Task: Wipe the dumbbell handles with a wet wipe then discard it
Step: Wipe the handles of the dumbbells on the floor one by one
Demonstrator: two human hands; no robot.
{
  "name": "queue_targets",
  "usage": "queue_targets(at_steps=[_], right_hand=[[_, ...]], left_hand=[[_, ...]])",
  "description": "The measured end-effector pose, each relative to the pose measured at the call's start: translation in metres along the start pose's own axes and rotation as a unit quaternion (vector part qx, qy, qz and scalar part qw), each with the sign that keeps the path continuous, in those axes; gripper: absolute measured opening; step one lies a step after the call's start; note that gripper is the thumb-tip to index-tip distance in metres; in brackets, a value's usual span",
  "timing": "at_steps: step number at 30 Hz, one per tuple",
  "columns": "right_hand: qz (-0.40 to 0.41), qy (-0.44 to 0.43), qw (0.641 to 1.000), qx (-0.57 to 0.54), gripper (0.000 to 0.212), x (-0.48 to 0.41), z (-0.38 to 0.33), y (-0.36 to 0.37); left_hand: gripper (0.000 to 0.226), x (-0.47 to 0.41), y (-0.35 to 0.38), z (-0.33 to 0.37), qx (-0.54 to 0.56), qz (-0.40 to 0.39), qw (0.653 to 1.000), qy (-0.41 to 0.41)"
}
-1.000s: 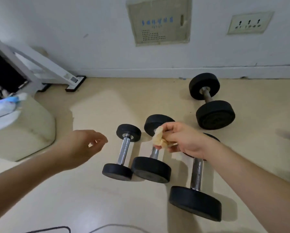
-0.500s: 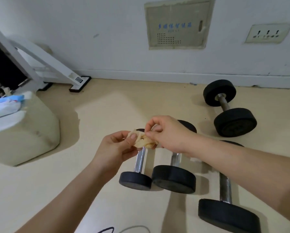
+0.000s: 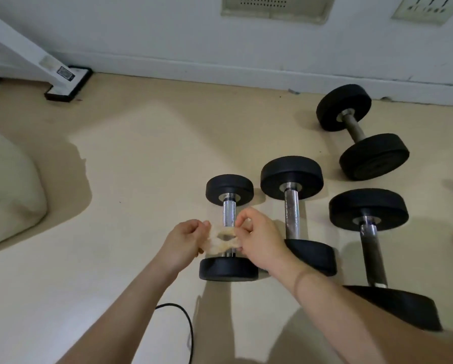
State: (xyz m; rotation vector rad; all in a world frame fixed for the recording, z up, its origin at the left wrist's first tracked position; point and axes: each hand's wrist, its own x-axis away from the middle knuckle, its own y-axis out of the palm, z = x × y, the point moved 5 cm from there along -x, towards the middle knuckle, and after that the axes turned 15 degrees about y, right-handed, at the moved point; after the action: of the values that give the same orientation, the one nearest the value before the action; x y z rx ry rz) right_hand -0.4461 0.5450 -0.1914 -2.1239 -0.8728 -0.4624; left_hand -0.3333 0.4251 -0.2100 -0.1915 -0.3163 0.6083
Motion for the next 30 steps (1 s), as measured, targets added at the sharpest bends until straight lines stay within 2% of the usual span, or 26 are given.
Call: queue_targets(at_steps=[2, 3, 5, 6, 7, 8, 10, 16, 19, 21, 22, 23, 25, 28, 30], right_hand=[[0.001, -0.041, 0.999, 0.022, 0.009, 0.008, 0.009, 0.014], [-0.028, -0.056, 0.998, 0.032, 0.003, 0.015, 0.011, 0.021], [-0.108, -0.079, 0.986, 0.102, 0.033, 0.025, 0.014, 0.032], [-0.112, -0.103, 0.971, 0.186, 0.047, 0.026, 0.016, 0.036], [-0.09, -0.137, 0.949, 0.269, 0.053, 0.025, 0.016, 0.038], [-0.059, -0.166, 0.93, 0.321, 0.049, 0.024, 0.015, 0.04], [-0.021, -0.198, 0.913, 0.356, 0.038, 0.025, 0.008, 0.047], [-0.014, -0.266, 0.871, 0.413, 0.014, 0.029, -0.03, 0.102], [-0.044, -0.252, 0.903, 0.345, 0.021, 0.024, -0.036, 0.115], [-0.085, -0.169, 0.965, 0.182, 0.017, 0.019, -0.037, 0.11], [-0.097, -0.103, 0.987, 0.073, 0.009, 0.014, -0.038, 0.104], [-0.077, -0.045, 0.996, -0.014, 0.002, 0.008, -0.036, 0.095], [-0.02, 0.022, 0.996, -0.085, 0.011, -0.002, -0.034, 0.078], [-0.026, 0.088, 0.981, -0.171, 0.02, -0.014, -0.032, 0.064], [-0.037, 0.129, 0.958, -0.255, 0.027, -0.02, -0.027, 0.056]], left_hand=[[0.038, -0.001, 0.007, -0.014, 0.065, 0.001, 0.998, -0.023], [0.036, 0.001, 0.01, -0.018, 0.07, -0.004, 0.997, -0.014], [0.035, 0.004, 0.011, -0.025, 0.019, -0.019, 0.999, 0.026], [0.034, 0.004, 0.01, -0.029, 0.003, -0.03, 0.999, 0.042], [0.033, 0.002, 0.01, -0.03, -0.005, -0.047, 0.998, 0.045], [0.031, 0.0, 0.009, -0.031, -0.007, -0.065, 0.997, 0.038], [0.027, -0.004, 0.002, -0.033, -0.006, -0.085, 0.996, 0.012], [0.015, 0.003, -0.037, -0.059, 0.067, -0.055, 0.994, -0.064], [0.013, 0.003, -0.051, -0.063, 0.055, -0.008, 0.997, -0.053], [0.011, 0.0, -0.058, -0.058, 0.088, 0.043, 0.994, -0.042], [0.011, 0.0, -0.061, -0.055, 0.116, 0.068, 0.99, -0.042], [0.011, 0.001, -0.062, -0.051, 0.139, 0.088, 0.986, -0.042], [0.013, 0.003, -0.061, -0.043, 0.15, 0.106, 0.983, -0.028], [0.015, 0.007, -0.056, -0.039, 0.114, 0.118, 0.986, -0.013], [0.017, 0.011, -0.055, -0.04, 0.146, 0.147, 0.978, -0.021]])
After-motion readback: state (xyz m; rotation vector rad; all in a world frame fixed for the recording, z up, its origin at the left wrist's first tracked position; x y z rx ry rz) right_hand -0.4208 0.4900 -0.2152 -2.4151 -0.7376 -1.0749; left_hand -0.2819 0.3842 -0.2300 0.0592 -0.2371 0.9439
